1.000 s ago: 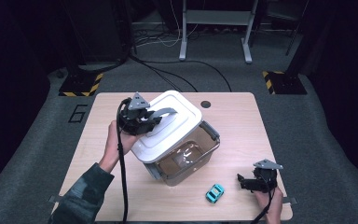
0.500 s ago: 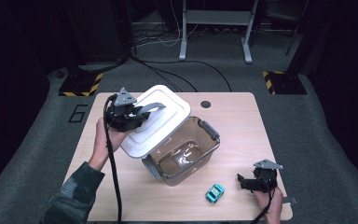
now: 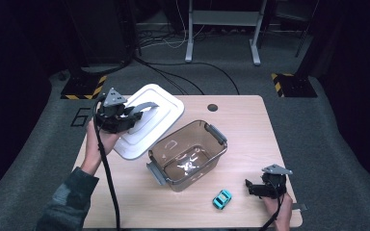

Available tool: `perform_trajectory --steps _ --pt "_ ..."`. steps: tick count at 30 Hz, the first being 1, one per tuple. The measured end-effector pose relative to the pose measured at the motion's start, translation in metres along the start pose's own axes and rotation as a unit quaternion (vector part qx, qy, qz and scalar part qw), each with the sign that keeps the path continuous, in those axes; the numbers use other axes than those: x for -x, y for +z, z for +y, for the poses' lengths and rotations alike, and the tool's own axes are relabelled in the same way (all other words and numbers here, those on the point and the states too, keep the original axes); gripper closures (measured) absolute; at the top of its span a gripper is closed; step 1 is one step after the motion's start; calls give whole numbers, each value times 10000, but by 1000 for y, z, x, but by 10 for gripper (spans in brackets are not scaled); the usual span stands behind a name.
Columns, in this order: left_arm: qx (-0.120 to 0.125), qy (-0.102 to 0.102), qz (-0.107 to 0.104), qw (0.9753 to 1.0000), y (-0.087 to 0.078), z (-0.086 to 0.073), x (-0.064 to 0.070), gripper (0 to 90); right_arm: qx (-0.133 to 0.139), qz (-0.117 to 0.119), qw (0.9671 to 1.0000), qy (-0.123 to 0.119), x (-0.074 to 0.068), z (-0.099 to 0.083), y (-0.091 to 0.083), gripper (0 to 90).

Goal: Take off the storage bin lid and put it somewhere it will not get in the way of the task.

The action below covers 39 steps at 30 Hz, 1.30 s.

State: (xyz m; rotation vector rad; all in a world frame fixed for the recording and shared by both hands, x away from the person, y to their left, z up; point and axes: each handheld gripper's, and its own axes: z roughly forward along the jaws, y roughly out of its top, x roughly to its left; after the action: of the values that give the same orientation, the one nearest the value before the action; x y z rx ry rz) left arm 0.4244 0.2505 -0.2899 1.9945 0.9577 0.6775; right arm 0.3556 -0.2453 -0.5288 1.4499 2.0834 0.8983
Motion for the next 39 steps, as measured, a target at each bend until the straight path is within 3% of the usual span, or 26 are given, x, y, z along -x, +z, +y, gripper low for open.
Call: perform_trajectory --steps 4,14,27,39 --pt "-28 -171 79 9998 -1 -5 -11 669 -1 -1 10000 4 0 0 0 33" --pt "-73 -311 233 9992 -1 -13 -28 669 1 -5 10000 4 0 0 0 34" --pt "-238 -699 496 9960 9 -35 -55 669 0 -6 10000 10 0 0 0 35" --pt "-330 -904 671 9931 18 -53 -70 669 4 -7 10000 8 0 0 0 35"
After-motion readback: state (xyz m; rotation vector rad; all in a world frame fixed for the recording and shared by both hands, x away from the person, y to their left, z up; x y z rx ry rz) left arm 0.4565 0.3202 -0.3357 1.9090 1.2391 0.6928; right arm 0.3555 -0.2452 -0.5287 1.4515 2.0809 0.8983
